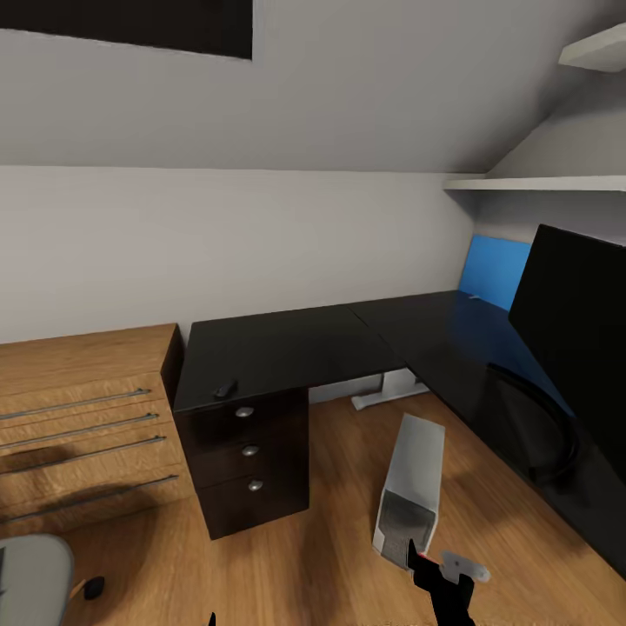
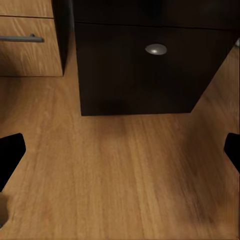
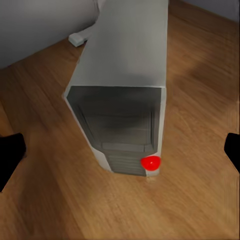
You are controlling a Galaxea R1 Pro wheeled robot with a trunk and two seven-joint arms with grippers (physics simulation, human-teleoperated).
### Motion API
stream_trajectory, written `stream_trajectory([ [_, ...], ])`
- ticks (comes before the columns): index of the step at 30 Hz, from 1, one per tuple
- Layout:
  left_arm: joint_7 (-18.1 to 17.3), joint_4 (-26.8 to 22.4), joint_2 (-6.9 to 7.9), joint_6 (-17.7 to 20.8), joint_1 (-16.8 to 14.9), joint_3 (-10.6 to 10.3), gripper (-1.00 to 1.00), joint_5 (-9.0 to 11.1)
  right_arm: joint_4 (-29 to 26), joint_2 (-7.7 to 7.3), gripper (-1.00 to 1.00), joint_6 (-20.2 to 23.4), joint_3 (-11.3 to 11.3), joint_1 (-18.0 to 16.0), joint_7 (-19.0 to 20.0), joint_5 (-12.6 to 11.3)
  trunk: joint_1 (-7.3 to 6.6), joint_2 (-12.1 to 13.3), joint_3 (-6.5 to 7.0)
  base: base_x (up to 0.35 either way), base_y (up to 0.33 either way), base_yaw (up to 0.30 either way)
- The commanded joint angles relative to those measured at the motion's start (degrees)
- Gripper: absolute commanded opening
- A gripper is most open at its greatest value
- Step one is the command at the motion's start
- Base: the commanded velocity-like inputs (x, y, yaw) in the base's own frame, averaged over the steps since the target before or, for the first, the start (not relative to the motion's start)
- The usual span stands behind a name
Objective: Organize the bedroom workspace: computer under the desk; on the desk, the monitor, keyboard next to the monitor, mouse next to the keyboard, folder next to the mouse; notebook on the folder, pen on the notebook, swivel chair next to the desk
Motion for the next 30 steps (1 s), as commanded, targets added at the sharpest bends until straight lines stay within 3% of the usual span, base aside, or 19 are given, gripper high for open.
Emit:
stream_trajectory([
  [1, -0.4, 0.0, 0.00, -0.1, 0.0, 0.3, 1.00, 0.2, 0.1, 0.02, 1.00, -0.2, -0.1, -0.1, -0.1, 0.1, -0.01, 0.0, -0.05, 0.001, 0.001, -0.259],
  [15, -0.4, 0.0, 0.01, -0.1, 0.0, 0.3, 1.00, 0.2, 0.1, 0.05, 1.00, -0.2, -0.1, -0.1, -0.1, 0.1, -0.01, 0.0, -0.43, -0.062, 0.016, -0.235],
  [30, -0.5, 0.0, -0.29, -0.3, 0.0, 0.2, 1.00, 0.2, 0.1, -0.06, 1.00, -0.2, -0.1, -0.1, -0.1, 0.1, -0.01, 0.0, -0.67, -0.135, 0.066, -0.043],
])
